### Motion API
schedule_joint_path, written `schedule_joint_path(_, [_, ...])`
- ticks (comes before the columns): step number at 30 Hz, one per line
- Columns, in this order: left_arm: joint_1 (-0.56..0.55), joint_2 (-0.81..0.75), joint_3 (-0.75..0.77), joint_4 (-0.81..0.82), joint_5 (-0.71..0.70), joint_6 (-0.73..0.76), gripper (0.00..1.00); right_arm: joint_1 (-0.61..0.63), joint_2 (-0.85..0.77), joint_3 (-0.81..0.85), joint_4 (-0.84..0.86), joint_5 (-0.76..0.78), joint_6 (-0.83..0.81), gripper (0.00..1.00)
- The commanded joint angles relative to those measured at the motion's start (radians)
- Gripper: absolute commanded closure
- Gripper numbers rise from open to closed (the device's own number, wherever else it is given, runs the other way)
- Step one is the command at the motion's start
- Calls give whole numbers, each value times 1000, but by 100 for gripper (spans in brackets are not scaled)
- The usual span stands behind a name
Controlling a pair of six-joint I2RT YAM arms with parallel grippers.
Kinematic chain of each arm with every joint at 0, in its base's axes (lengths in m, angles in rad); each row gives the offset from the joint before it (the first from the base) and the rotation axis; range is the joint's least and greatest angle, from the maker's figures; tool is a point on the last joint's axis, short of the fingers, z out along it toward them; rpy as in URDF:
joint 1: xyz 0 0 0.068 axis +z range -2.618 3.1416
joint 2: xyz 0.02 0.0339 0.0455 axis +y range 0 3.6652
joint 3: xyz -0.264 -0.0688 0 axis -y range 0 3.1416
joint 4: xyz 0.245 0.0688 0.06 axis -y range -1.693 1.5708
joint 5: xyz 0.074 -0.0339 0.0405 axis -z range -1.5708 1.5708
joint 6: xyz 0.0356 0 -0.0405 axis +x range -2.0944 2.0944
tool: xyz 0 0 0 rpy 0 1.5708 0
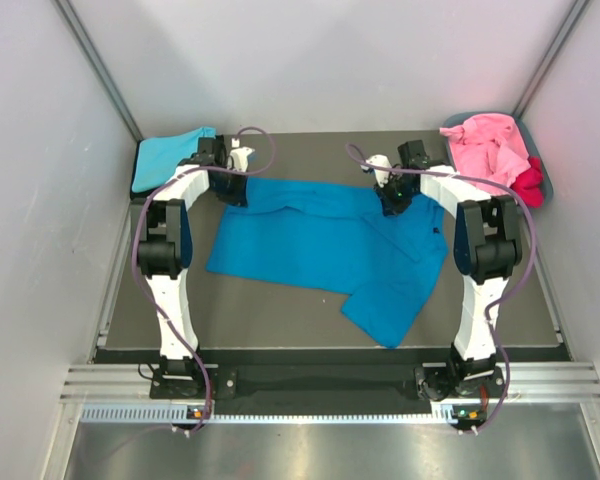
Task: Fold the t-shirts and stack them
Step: Fold the tshirt
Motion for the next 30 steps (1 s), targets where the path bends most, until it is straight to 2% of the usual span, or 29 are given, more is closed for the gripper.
schedule_joint_path(1, [1, -21, -13, 9, 9, 8, 96, 14, -46, -13, 28, -1, -10, 100])
schedule_joint_path(9, [1, -21, -10, 5, 32, 0, 96, 70, -161, -96, 24, 6, -19, 100])
schedule_joint_path(23, [1, -42, -21, -17, 2, 23, 97, 150, -244, -167, 24, 15, 14, 100])
schedule_joint_path(24, [1, -44, -20, -18, 0, 21, 96, 149, -250, -177, 51, 41, 37, 97])
schedule_joint_path(25, [1, -47, -21, -18, 0, 17, 95, 146, -252, -188, 65, 59, 46, 84])
schedule_joint_path(26, [1, -50, -26, -18, 0, 15, 93, 141, -248, -187, 74, 76, 48, 78])
schedule_joint_path(28, [1, -53, -29, -17, -1, 9, 85, 117, -221, -176, 93, 104, 48, 70])
schedule_joint_path(30, [1, -54, -36, -14, -6, 8, 82, 83, -181, -136, 93, 105, 51, 68])
